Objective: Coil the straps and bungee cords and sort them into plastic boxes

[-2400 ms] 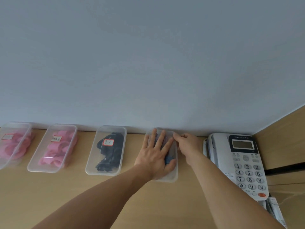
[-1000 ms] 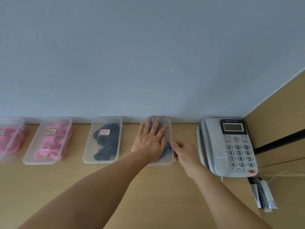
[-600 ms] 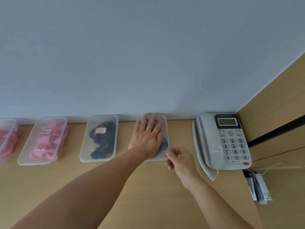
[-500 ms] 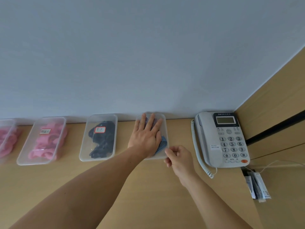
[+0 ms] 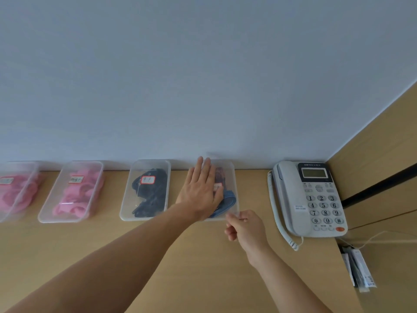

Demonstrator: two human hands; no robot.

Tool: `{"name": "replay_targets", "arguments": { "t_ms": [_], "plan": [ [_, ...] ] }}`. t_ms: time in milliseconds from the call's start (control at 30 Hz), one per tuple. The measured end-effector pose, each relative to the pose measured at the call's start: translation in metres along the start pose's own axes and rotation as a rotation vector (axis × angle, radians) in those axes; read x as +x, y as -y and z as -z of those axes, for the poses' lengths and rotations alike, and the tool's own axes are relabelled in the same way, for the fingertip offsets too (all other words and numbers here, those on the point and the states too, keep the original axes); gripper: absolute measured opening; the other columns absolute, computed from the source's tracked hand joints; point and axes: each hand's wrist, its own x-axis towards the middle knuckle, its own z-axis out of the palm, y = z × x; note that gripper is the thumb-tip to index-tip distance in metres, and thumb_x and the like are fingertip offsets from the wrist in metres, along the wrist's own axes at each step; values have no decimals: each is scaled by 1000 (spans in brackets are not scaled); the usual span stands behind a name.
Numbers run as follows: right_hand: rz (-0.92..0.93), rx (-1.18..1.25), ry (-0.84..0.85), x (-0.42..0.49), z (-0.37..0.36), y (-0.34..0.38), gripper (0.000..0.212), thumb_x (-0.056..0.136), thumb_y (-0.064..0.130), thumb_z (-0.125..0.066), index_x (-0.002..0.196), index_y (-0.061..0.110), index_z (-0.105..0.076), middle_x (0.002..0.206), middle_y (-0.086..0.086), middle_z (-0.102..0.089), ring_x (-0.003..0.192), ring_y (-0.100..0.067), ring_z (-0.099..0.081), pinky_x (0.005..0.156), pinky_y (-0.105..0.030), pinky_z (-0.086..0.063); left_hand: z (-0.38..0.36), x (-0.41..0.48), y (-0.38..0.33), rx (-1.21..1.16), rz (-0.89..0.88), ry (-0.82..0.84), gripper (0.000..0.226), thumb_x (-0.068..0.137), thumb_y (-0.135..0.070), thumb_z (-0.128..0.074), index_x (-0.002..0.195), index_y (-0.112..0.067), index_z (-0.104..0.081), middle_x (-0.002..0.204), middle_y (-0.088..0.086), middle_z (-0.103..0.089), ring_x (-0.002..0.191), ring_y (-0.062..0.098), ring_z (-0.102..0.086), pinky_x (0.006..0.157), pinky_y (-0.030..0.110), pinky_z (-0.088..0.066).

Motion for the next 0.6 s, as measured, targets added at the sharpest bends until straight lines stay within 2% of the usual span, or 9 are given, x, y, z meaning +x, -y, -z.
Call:
{"name": "replay_targets", "arguments": {
  "t_ms": [133,200,300,533,600],
  "plan": [
    [117,-174,-124,14,-3,8,13,96,29,-58,93,17,-59,81,-5,-67,50,-9,-61,48,-21,-45,-13,-12,-7,-86,91,44,71,103,-47,-15,156,-9,12,164,8,20,148,22,25,119,37,12],
    [152,-238,-144,20,-5,10,11,95,29,-59,90,19,-58,82,-5,-67,55,-12,-64,43,-14,-42,-17,-12,-6,-110,92,28,71,103,-47,-15,155,-9,13,163,7,23,147,22,28,121,37,10],
    [148,-244,-166,24,-6,8,11,94,27,-61,87,19,-58,82,-6,-67,59,-18,-66,41,-13,-41,-19,-8,-2,-93,57,12,71,103,-47,-16,155,-7,10,163,9,20,147,22,28,123,37,9],
    [127,-228,-183,26,-11,7,13,92,27,-62,88,16,-57,86,-11,-67,56,-17,-64,43,-22,-46,-21,-2,6,-56,21,55,71,101,-51,-9,155,-8,9,164,10,18,149,23,24,124,39,5],
    [141,-277,-199,24,-12,11,14,93,29,-60,88,17,-57,85,-9,-68,61,-19,-66,55,-36,-57,-17,2,6,-63,21,98,72,101,-51,-11,156,-10,8,164,8,17,150,23,22,123,41,2]
  ]
}}
